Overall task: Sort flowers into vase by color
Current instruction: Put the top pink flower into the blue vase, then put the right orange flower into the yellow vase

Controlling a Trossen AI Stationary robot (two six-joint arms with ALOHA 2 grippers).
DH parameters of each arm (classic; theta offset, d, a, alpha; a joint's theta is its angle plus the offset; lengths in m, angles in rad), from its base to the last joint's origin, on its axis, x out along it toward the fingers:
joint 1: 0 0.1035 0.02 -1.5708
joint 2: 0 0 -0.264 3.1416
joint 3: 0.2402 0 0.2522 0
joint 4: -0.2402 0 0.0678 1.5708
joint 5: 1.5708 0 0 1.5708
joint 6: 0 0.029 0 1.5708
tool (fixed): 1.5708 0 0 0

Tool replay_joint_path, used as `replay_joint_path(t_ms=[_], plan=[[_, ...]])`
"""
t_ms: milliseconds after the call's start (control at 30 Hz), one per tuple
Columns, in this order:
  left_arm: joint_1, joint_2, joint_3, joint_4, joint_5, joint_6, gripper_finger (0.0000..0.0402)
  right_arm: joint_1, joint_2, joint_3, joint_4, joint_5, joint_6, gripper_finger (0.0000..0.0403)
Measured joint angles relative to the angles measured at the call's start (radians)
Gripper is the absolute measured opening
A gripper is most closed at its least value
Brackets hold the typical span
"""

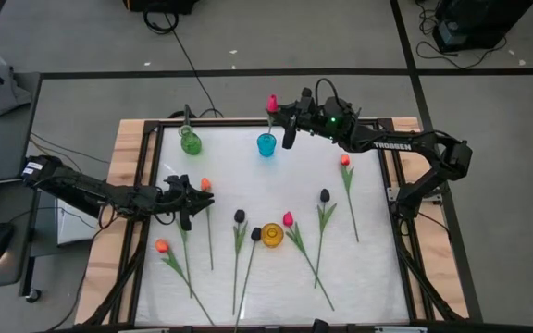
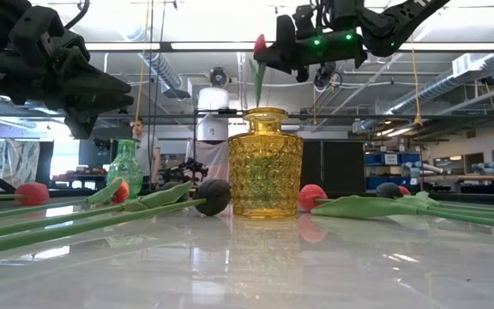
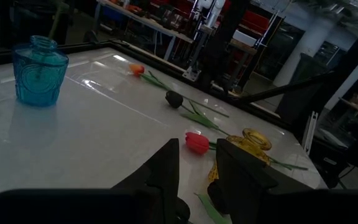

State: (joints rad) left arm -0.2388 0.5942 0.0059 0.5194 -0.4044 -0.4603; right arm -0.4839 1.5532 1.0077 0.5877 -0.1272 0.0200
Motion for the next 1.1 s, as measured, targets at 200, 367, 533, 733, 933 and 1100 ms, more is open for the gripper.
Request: replay_joint_path(t_ms=[200,367,533,733,933,1100], plan=[[0.000,0.000,0.000,0.000,0.000,0.000,0.0112,0.000,0.000,0.000,-0.008,0.002,0.000,0.0113],[0.000,0.000,0.000,0.000,0.000,0.000,0.0112,-0.011,0.000,0.000,-0.016,-0.001,0.003,0.0125],[0.000,0.000,0.000,0.000,0.000,0.000,0.0112,-0.021,0.000,0.000,-0.032,-0.005,0.006,0.0157],[0.000,0.000,0.000,0.000,0.000,0.000,0.0112,-0.042,-0.001,0.000,-0.072,-0.049,0.038,0.0208],[0.000,0.000,0.000,0.000,0.000,0.001,0.0112,-0.057,-0.002,0.000,-0.110,-0.083,0.050,0.0254],[0.000,0.000,0.000,0.000,0.000,0.004,0.0112,-0.057,-0.002,0.019,-0.118,-0.091,0.049,0.0280]])
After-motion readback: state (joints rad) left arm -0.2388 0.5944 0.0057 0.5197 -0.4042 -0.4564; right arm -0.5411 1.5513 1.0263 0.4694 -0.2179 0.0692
